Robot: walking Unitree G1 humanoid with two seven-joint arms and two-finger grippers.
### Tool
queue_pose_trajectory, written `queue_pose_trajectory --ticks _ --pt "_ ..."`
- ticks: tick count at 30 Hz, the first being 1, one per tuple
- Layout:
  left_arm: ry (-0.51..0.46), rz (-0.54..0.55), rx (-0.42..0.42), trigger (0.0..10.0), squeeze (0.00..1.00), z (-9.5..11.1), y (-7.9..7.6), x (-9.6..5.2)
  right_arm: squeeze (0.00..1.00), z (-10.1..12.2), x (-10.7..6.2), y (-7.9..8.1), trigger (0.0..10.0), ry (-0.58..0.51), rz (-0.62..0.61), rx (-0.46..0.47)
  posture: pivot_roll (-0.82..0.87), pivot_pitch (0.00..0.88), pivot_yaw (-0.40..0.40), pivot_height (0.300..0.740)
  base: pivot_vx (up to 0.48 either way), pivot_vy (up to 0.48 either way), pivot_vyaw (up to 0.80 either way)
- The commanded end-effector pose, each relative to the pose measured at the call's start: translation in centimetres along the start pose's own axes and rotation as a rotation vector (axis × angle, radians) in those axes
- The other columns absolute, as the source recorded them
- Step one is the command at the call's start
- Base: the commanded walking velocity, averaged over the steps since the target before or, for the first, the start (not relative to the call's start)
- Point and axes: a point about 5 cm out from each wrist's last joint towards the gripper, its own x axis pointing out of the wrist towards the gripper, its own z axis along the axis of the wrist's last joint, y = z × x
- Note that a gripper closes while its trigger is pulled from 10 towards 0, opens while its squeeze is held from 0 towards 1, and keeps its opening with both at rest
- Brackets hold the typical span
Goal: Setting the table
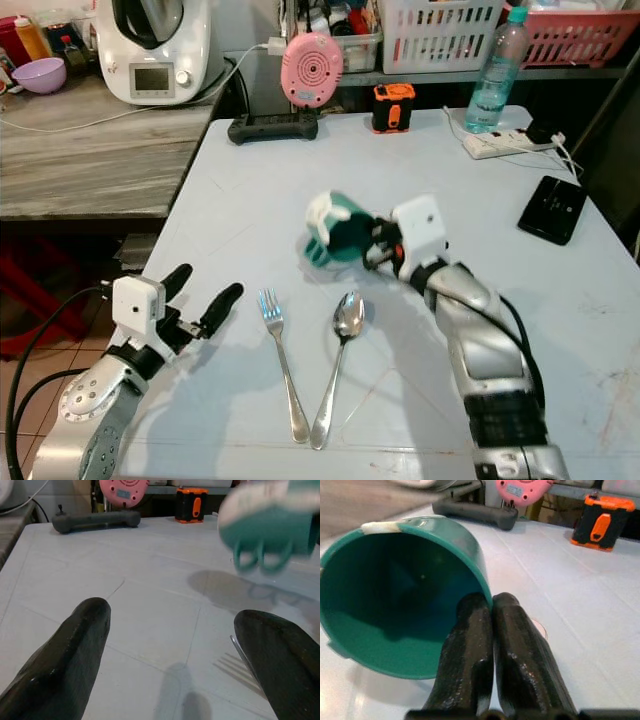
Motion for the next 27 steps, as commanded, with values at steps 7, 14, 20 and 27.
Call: queue_pose_trajectory --ticks 7,14,20,27 --pt "0.013 -0.001 0.009 10.0 0.0 -0.2 0.1 0.1 0.0 4.5 0.4 -1.6 0.0 0.027 -0.058 0.211 -0.14 0.074 0.082 0.74 0.0 0.0 0.0" --pt "0.016 -0.005 0.0 10.0 0.0 -0.4 -0.2 0.5 0.0 5.5 2.2 1.7 0.0 0.062 -0.099 0.46 -0.14 0.069 0.079 0.74 0.0 0.0 0.0" --pt "0.024 -0.014 0.002 10.0 0.0 -0.4 0.0 0.7 0.0 6.0 2.5 8.5 0.0 0.13 -0.059 0.781 -0.14 0.063 0.091 0.74 0.0 0.0 0.0" --pt "0.025 -0.032 0.003 10.0 0.0 -0.5 -0.2 1.2 0.0 6.1 2.0 9.5 0.0 0.174 -0.114 0.809 -0.15 0.059 0.093 0.74 0.0 0.0 0.0"
